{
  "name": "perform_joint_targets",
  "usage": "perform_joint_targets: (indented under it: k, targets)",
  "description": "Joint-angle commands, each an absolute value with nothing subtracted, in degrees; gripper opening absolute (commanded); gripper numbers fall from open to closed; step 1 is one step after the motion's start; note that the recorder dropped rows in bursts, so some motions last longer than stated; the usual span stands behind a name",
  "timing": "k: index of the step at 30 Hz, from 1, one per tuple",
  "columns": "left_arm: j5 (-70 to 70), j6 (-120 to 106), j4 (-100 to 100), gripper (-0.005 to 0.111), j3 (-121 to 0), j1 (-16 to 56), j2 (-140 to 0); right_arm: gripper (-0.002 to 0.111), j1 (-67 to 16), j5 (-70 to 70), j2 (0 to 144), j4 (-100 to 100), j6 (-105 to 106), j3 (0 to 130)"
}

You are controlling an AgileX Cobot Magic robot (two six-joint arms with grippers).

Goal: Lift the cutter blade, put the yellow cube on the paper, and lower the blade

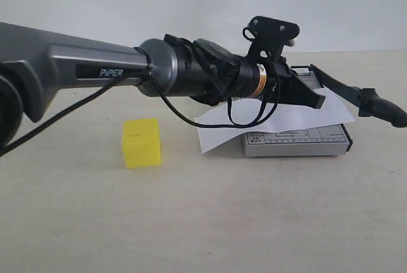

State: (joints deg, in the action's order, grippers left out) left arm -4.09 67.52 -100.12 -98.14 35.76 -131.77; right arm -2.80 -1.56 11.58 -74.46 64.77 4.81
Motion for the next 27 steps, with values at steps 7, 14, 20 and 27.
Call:
perform_joint_targets:
  k: [7, 14, 20, 27]
  targets:
    - [-0.30, 64.37, -99.95, 0.004, -89.87, 32.50, -128.35, 0.000, -2.98, -1.24, 11.24, -74.38, 64.96, 4.68]
    - [0.70, 64.37, -99.95, 0.004, -89.88, 32.60, -131.11, 0.000, -2.98, -1.24, 11.24, -74.38, 64.96, 4.68]
    - [0.70, 64.37, -99.95, 0.004, -89.97, 32.72, -133.00, 0.000, -2.98, -1.24, 11.24, -74.38, 64.96, 4.68]
    - [1.61, 64.10, -99.95, 0.004, -89.97, 32.72, -133.49, 0.000, -2.98, -1.24, 11.24, -74.38, 64.96, 4.68]
